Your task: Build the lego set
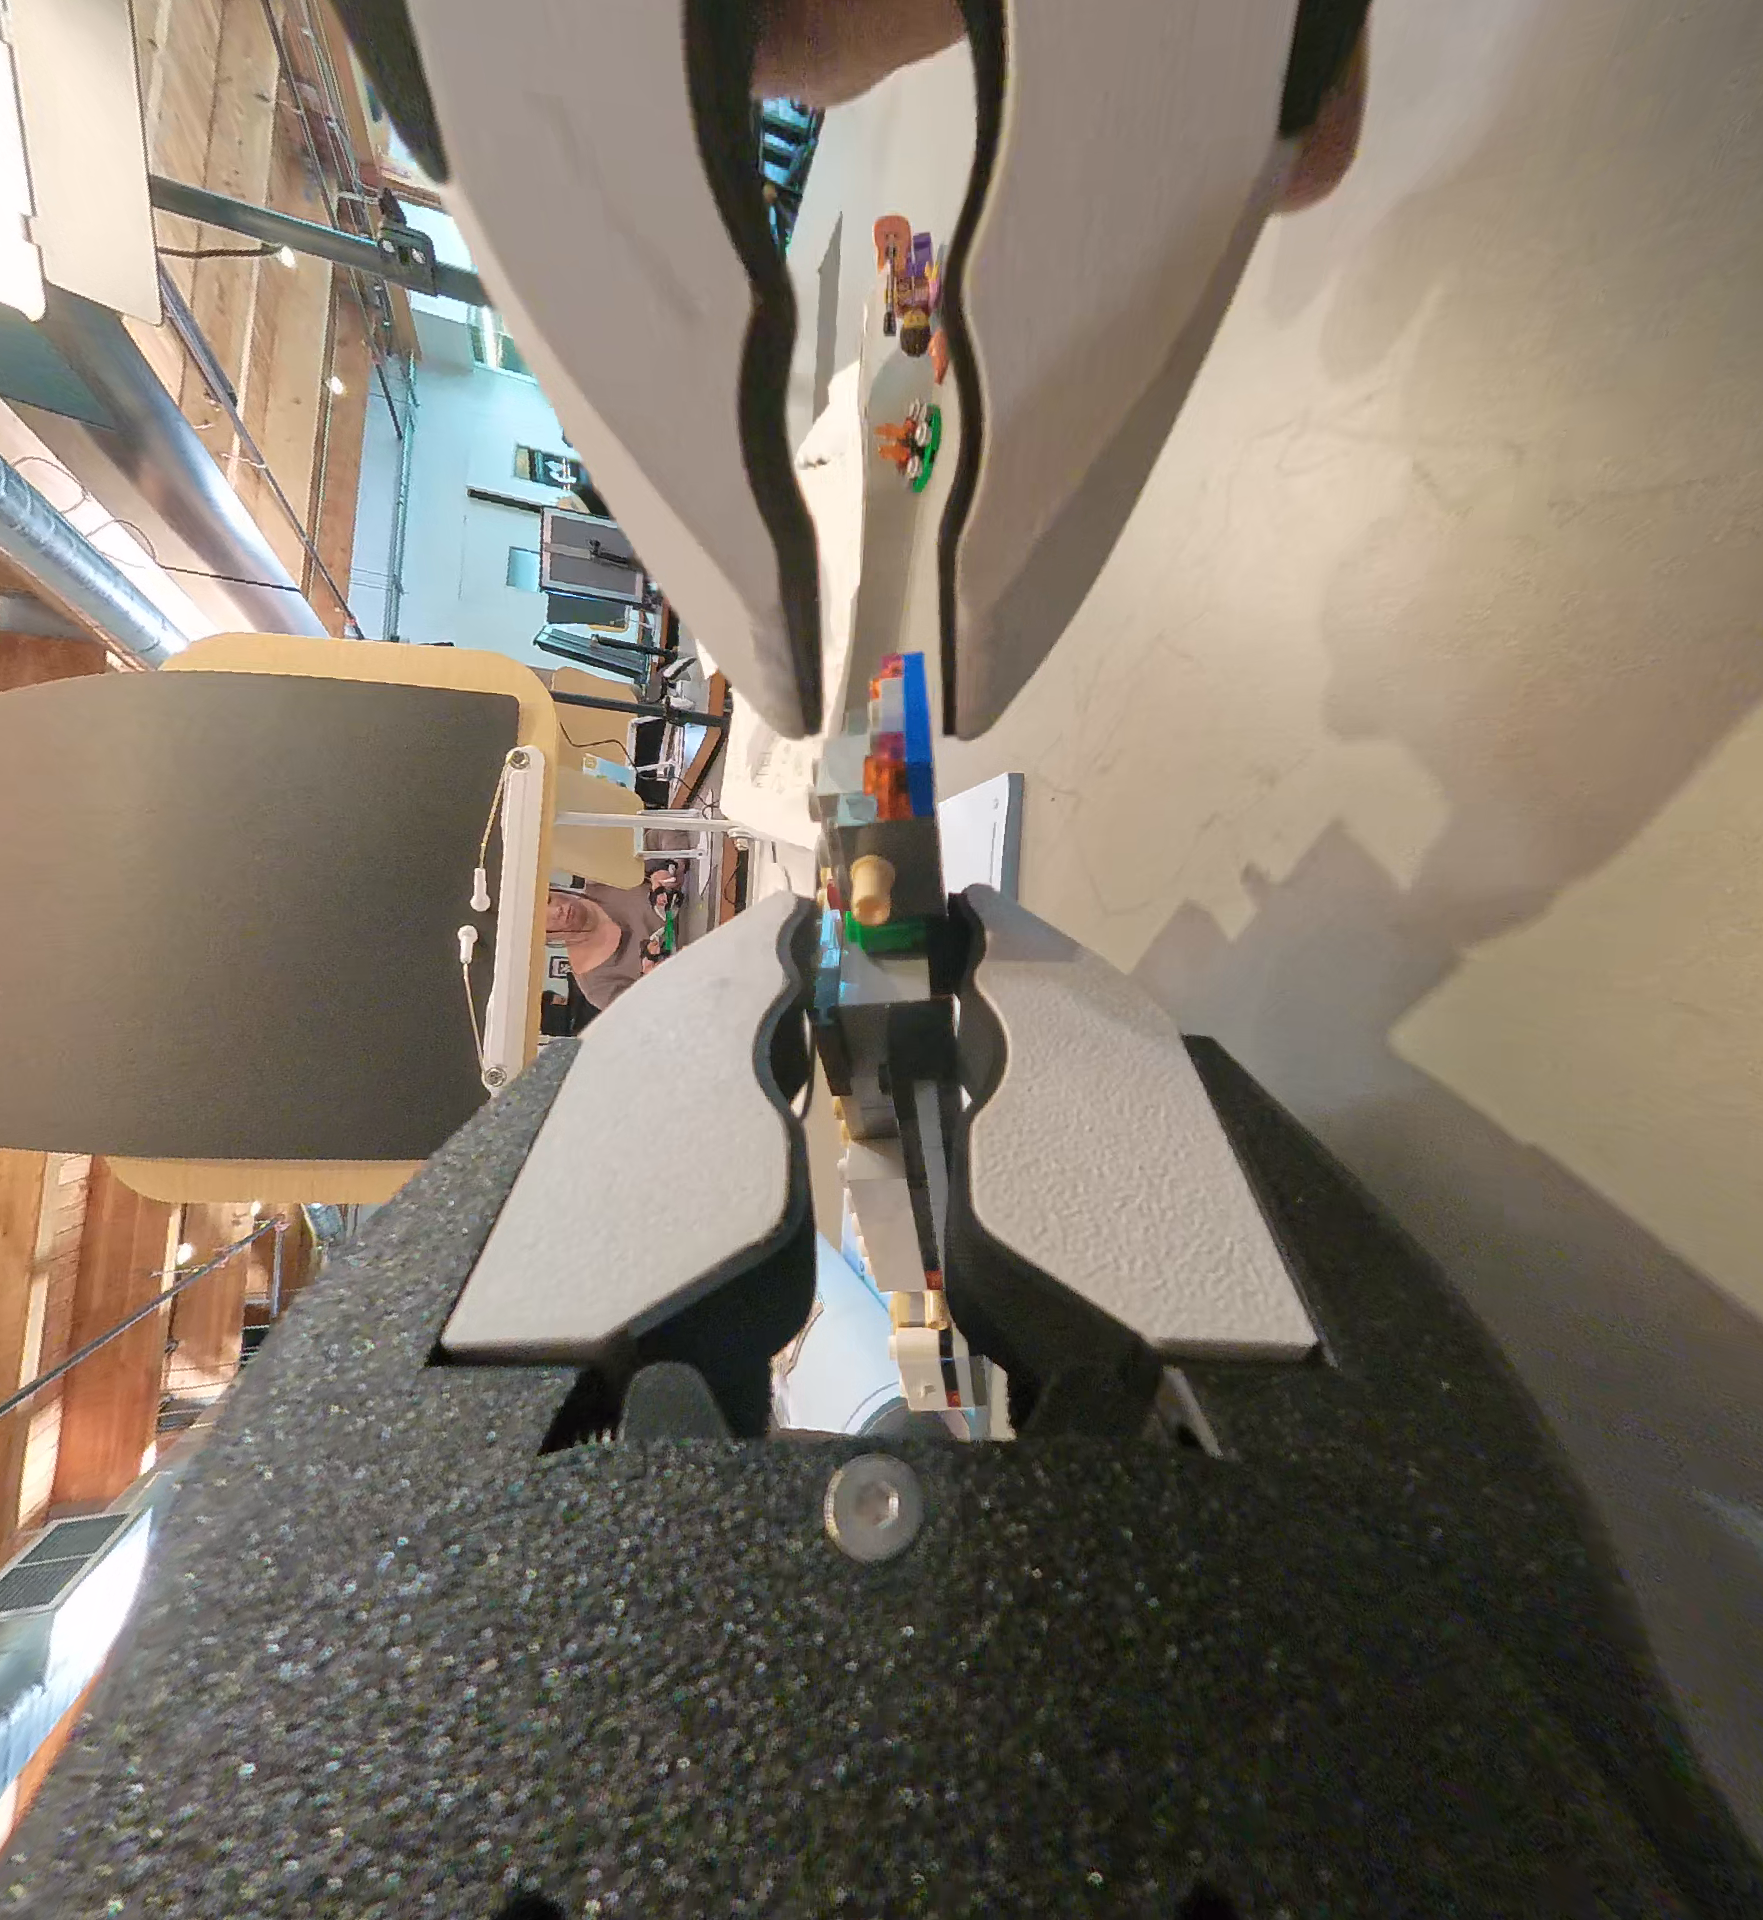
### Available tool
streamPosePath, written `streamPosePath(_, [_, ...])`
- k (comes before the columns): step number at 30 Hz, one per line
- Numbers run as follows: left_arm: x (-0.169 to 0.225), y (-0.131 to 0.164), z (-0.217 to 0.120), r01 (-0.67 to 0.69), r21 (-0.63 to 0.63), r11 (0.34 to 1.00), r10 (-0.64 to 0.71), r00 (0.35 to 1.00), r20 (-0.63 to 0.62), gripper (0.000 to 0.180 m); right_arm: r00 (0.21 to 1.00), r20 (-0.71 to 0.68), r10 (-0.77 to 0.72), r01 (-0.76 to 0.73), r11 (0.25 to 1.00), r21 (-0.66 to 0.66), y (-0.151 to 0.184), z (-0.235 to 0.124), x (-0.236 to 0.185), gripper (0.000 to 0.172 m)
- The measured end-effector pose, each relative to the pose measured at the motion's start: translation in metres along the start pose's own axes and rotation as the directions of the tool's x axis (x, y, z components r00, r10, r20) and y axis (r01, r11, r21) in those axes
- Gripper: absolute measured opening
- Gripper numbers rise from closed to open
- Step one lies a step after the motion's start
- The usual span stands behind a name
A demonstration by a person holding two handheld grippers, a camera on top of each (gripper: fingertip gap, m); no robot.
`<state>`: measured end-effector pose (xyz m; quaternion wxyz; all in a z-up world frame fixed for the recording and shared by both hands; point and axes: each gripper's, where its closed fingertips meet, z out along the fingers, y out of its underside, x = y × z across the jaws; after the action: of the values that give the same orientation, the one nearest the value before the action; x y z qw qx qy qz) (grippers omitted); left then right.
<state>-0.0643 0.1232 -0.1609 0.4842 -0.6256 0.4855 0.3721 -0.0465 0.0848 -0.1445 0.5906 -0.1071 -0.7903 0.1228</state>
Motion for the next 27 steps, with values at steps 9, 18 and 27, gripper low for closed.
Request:
streamPosePath(9, [0.0004,-0.0002,-0.0003,-0.034,-0.009,0.999,0.034,0.999,-0.003,0.024,0.999,0.028,-0.018,0.018,1.000,0.007,-0.0018,0.0009,-0.0061,0.015])
streamPosePath(18, [0.0007,-0.0004,-0.0002,-0.047,-0.012,0.999,0.047,0.999,-0.006,0.024,0.999,-0.001,-0.049,0.049,0.999,0.000,-0.0014,0.0034,-0.0051,0.011])
streamPosePath(27, [-0.0019,-0.0007,-0.0015,-0.075,-0.020,0.997,0.075,0.997,0.006,0.024,0.999,-0.006,-0.045,0.045,0.999,0.015,-0.0036,0.0032,-0.0037,0.008])
